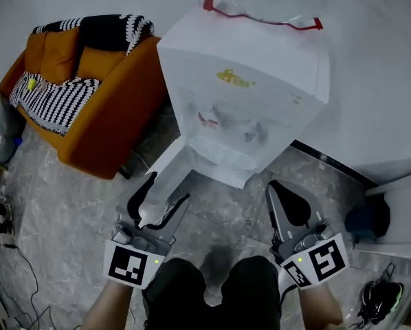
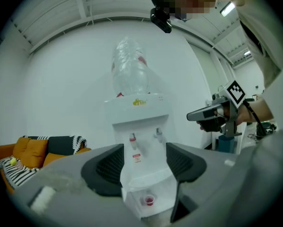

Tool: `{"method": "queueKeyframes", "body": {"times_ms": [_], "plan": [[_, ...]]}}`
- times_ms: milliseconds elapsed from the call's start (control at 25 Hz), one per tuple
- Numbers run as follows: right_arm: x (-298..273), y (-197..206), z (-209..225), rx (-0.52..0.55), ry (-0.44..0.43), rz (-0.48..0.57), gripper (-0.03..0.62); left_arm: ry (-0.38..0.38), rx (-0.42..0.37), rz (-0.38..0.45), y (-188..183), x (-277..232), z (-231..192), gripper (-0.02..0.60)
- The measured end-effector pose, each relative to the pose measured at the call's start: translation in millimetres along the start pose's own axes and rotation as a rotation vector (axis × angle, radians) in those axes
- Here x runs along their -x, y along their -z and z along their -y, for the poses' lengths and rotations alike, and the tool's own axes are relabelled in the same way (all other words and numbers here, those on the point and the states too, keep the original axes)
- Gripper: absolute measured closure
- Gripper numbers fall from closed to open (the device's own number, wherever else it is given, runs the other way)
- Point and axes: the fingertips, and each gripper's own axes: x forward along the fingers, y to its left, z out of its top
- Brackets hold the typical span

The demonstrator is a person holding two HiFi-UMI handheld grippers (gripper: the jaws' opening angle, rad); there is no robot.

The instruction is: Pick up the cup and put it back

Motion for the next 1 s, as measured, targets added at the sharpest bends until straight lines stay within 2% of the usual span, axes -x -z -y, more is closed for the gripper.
{"method": "queueKeyframes", "body": {"times_ms": [280, 480, 800, 1000], "plan": [[-13, 80, 13, 0.021, -0.007, 0.030, 0.591, 0.030, -0.016, 0.017, 84, -36, 8, 0.295], [-27, 134, 19, 0.046, -0.017, 0.037, 0.591, 0.044, -0.084, 0.019, 136, -55, 13, 0.295], [-39, 209, 26, 0.087, -0.045, 0.036, 0.591, 0.056, -0.060, 0.037, 197, -86, 22, 0.295], [-52, 252, 32, 0.108, -0.057, 0.025, 0.591, 0.075, -0.118, 0.079, 220, -106, 30, 0.293]]}}
